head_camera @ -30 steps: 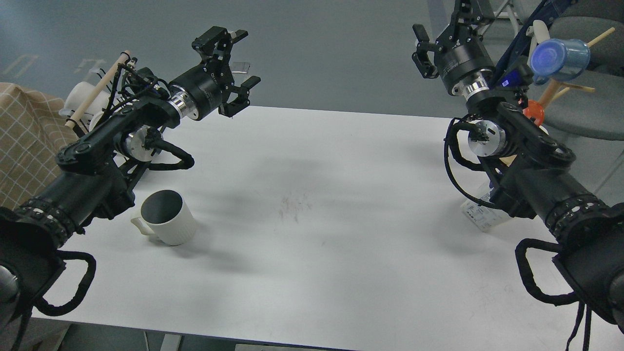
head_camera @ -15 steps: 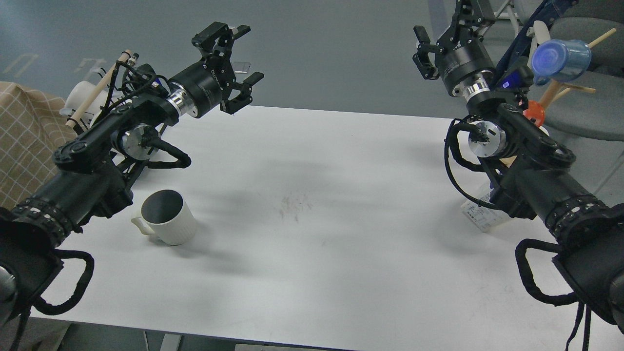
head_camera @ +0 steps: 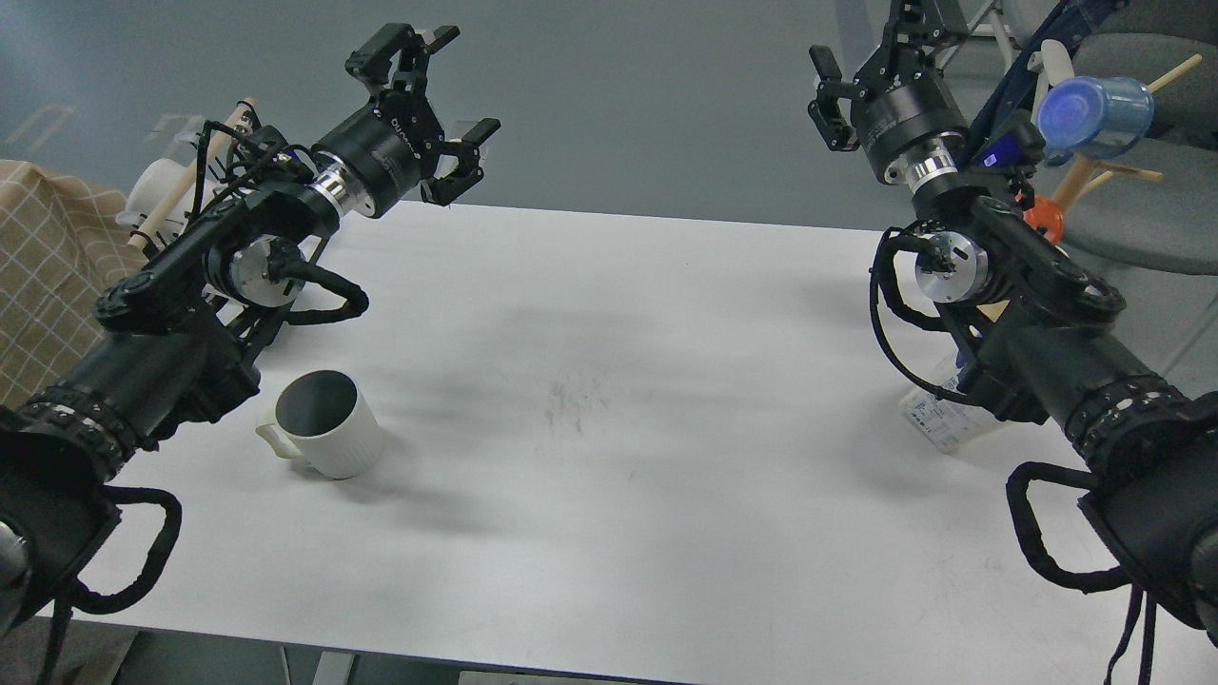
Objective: Place cup and milk with both arms
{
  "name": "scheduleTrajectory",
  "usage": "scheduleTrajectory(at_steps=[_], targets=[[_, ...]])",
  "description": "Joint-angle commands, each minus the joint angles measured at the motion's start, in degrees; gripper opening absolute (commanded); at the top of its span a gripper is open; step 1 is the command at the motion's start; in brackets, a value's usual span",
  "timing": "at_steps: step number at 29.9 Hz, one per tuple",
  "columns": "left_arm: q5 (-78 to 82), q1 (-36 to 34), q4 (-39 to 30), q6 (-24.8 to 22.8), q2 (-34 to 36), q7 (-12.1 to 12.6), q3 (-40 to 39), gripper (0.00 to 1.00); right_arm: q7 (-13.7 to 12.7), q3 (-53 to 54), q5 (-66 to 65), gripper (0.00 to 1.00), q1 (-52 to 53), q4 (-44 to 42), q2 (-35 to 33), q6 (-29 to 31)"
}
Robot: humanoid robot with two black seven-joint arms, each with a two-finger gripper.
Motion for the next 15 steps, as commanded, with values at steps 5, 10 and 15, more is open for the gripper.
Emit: scheduleTrajectory(at_steps=[5, 10, 15], targets=[[-0.04, 0.52, -0.51, -0.48, 0.11, -0.62, -0.07, 0.98, -0.01, -0.23, 0.00, 1.00, 0.09, -0.89, -0.01, 0.15], [0.05, 0.52, -0.86, -1.06, 1.16, -0.62, 0.01, 0.98, -0.01, -0.23, 0.00, 1.00, 0.53, -0.89, -0.01, 0.50], [-0.04, 0.96, -1.65, -1.06, 1.25, -0.71, 0.01, 0.98, -0.01, -1.19, 0.09, 1.00, 0.97, -0.89, -0.01, 0.68]])
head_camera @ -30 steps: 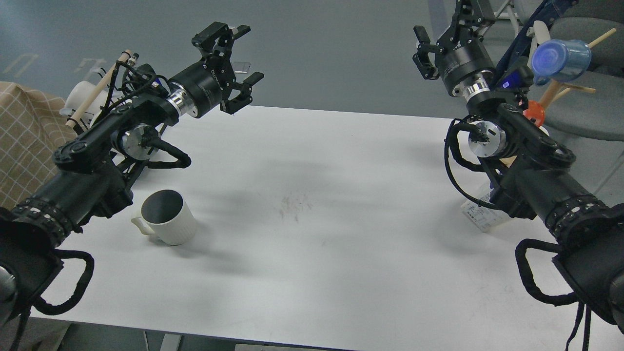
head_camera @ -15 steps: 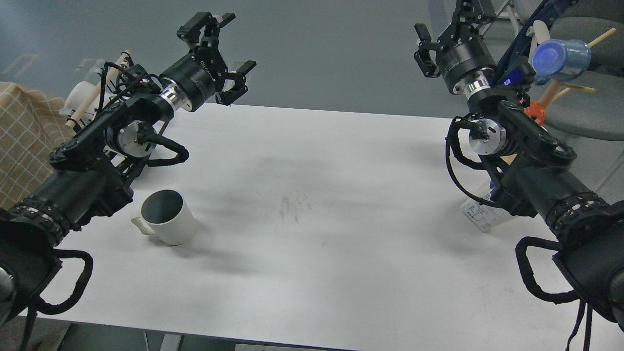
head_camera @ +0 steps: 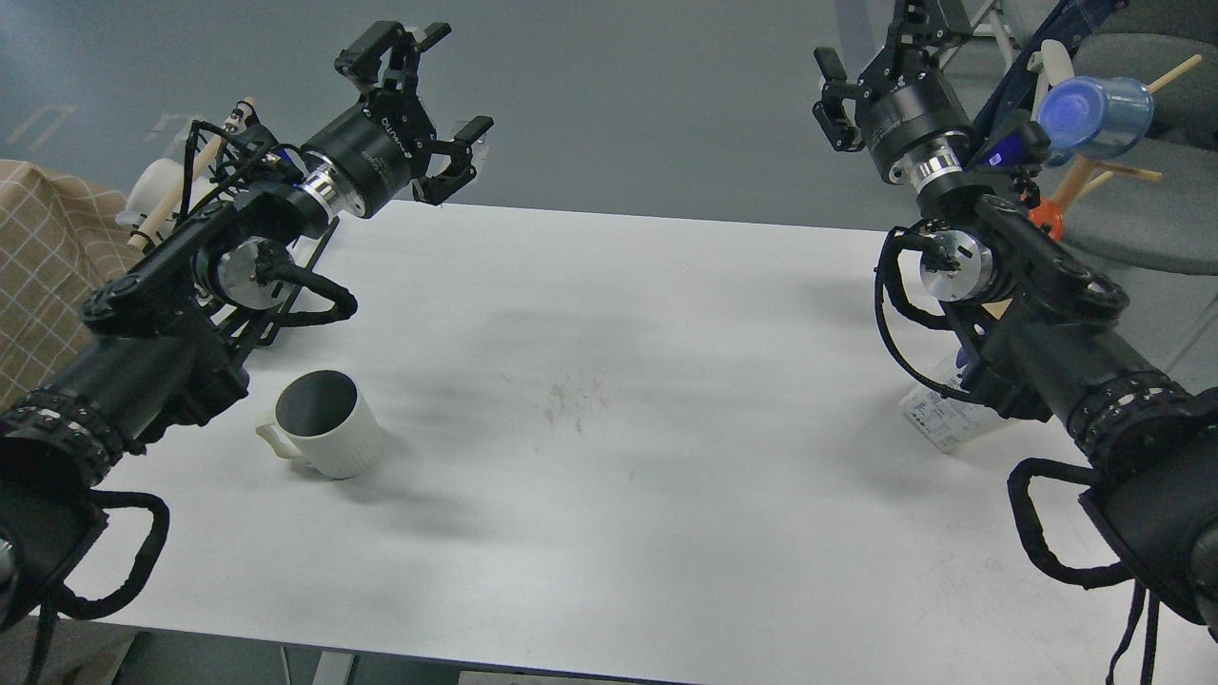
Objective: Place cup and milk with both arms
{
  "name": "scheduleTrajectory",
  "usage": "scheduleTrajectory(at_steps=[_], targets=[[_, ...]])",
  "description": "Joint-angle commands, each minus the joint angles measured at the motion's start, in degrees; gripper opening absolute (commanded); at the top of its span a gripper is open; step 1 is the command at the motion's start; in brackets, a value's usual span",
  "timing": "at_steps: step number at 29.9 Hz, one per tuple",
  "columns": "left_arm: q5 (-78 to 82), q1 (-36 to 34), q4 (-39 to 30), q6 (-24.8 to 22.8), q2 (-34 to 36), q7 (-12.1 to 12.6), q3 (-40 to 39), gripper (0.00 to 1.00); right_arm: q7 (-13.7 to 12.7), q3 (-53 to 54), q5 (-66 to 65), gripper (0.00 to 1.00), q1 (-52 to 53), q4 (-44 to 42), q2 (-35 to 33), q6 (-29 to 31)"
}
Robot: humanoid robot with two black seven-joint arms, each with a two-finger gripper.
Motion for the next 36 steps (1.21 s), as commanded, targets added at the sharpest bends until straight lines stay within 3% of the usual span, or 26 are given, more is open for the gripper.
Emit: scheduleTrajectory(at_steps=[1, 23, 27, 31, 36], targets=[[0.00, 0.10, -0.25, -0.01, 0.08, -0.08, 0.02, 0.98, 0.00, -0.70, 0.08, 1.00, 0.12, 0.00, 0.00, 0.06], [4.37, 2.83, -6.22, 0.39, 3.77, 0.00, -0.60, 0.98, 0.00, -1.23, 0.08, 1.00, 3.63, -2.37, 0.00, 0.15], [15.36, 3.79, -14.65, 0.75, 7.97, 0.27, 0.19, 0.98, 0.00, -1.32, 0.08, 1.00, 3.90, -2.28, 0.00, 0.15], [30.80, 6.95, -27.20, 0.48, 17.89, 0.62, 2.56, 0.98, 0.00, -3.24, -0.01, 1.00, 3.90, -1.93, 0.00, 0.24], [39.89, 7.92, -37.59, 0.13, 28.28, 0.62, 5.37, 0.98, 0.00, -8.69, -0.01, 1.00, 3.90, -0.88, 0.00, 0.33]])
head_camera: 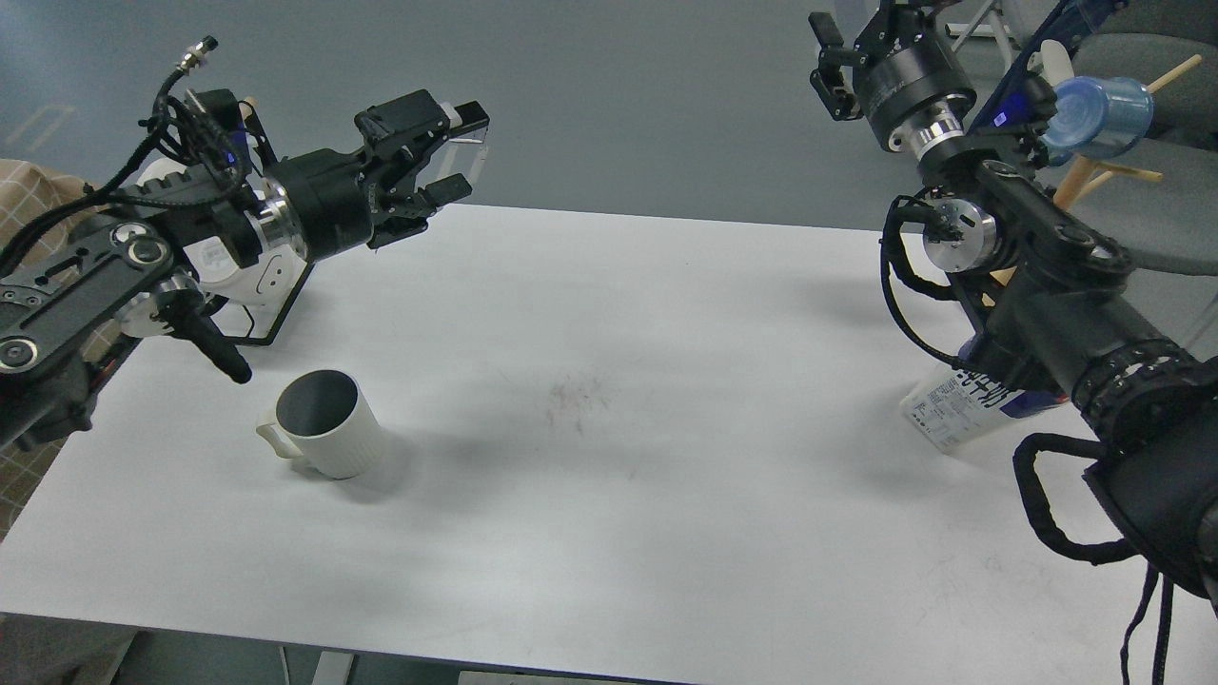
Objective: Place cup and milk with both arms
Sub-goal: 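Lower the left gripper toward the white mug and close on its rim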
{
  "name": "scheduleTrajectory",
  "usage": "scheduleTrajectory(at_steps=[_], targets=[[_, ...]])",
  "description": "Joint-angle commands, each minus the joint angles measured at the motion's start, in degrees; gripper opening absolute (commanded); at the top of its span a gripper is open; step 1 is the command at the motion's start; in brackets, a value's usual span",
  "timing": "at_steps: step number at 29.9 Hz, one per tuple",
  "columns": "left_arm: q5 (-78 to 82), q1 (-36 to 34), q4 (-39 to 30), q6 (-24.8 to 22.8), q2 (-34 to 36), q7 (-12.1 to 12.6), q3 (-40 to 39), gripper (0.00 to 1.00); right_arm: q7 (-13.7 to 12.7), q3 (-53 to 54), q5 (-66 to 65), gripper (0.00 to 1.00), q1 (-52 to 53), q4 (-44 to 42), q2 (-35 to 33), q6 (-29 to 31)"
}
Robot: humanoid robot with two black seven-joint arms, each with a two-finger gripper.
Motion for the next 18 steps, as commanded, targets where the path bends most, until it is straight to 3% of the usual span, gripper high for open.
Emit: scheduleTrajectory(at_steps=[1, 8, 11, 13, 15, 18], targets=[[7.50, 0.64, -8.01, -0.20, 9.11, 0.00, 3.25, 0.98, 0.00, -3.10, 0.01, 1.00, -0.10, 1.21, 0.01, 0.09], [21.74, 0.91, -15.15, -0.34, 21.52, -0.96, 8.53, 0.98, 0.00, -3.46, -0.08, 1.00, -0.98, 1.92, 0.01, 0.09], [30.79, 1.00, -15.24, -0.34, 23.81, -4.64, 10.64, 0.98, 0.00, -3.46, -0.08, 1.00, -1.16, 2.10, 0.01, 0.09], [41.39, 1.00, -15.16, -0.34, 24.95, -9.29, 12.92, 0.98, 0.00, -3.46, -0.08, 1.00, -1.16, 2.54, 0.01, 0.09], [47.39, 0.91, -14.89, -0.34, 25.57, -11.76, 13.80, 0.98, 0.00, -3.46, -0.08, 1.00, -1.33, 2.71, 0.01, 0.09], [50.67, 1.08, -14.02, -0.34, 25.57, -12.74, 14.33, 0.98, 0.00, -3.46, -0.08, 1.00, -1.51, 2.71, 0.01, 0.09]])
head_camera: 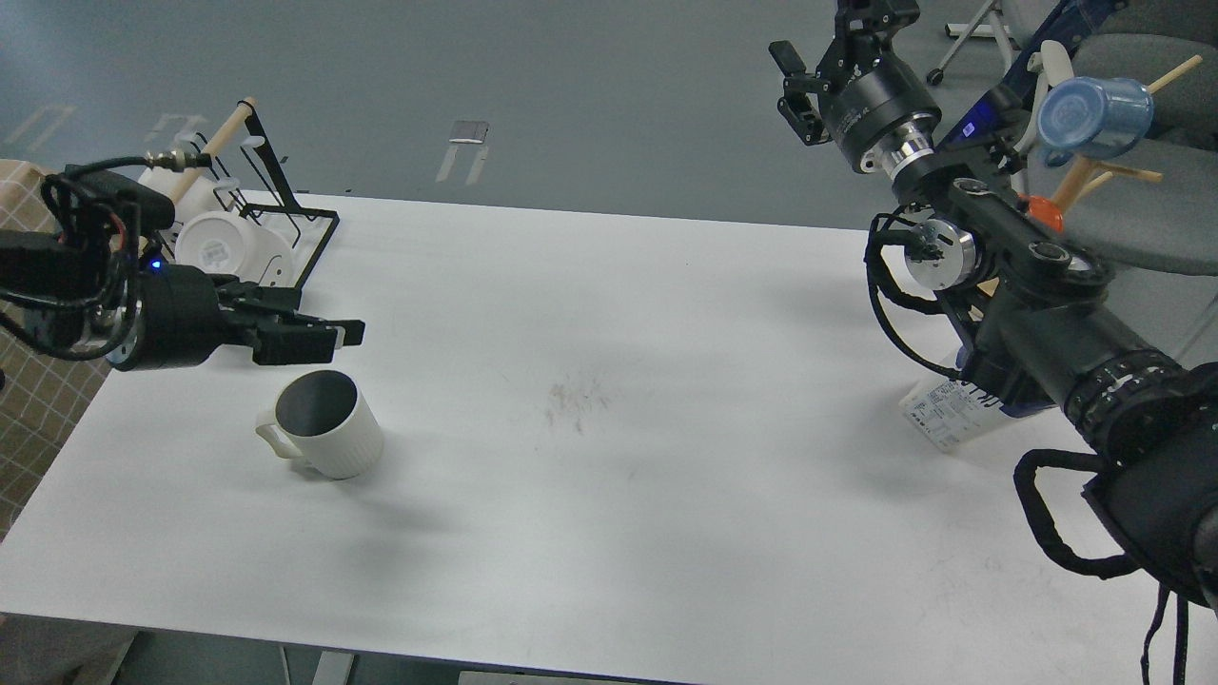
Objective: Place cup and milk with both arms
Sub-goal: 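Lower the left gripper toward the white mug and close on its rim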
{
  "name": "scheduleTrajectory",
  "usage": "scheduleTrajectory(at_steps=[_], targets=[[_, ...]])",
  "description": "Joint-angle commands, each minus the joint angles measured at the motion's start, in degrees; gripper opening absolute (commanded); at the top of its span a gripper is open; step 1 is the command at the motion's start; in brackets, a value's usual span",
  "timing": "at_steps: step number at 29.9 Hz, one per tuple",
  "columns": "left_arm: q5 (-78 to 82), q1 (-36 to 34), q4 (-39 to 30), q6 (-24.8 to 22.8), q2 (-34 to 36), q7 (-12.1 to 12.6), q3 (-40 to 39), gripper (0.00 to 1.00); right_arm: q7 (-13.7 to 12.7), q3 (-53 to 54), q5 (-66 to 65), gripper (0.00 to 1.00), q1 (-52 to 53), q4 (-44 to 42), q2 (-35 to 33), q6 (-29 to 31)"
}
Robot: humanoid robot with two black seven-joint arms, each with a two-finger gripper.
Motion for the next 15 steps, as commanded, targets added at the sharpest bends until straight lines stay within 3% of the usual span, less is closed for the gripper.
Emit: scheduleTrajectory(at_steps=[1, 15], targets=[[4.43, 0.11, 1.23, 0.00, 0.19, -1.34, 0.81, 0.98, 0.00, 0.00, 0.00, 1.00, -0.17, 0.14, 0.00, 0.00], [6.19, 0.28, 9.58, 0.00, -4.46, -1.17, 5.56, 0.98, 0.00, 0.18, 0.00, 1.00, -0.08, 0.15, 0.00, -0.09]])
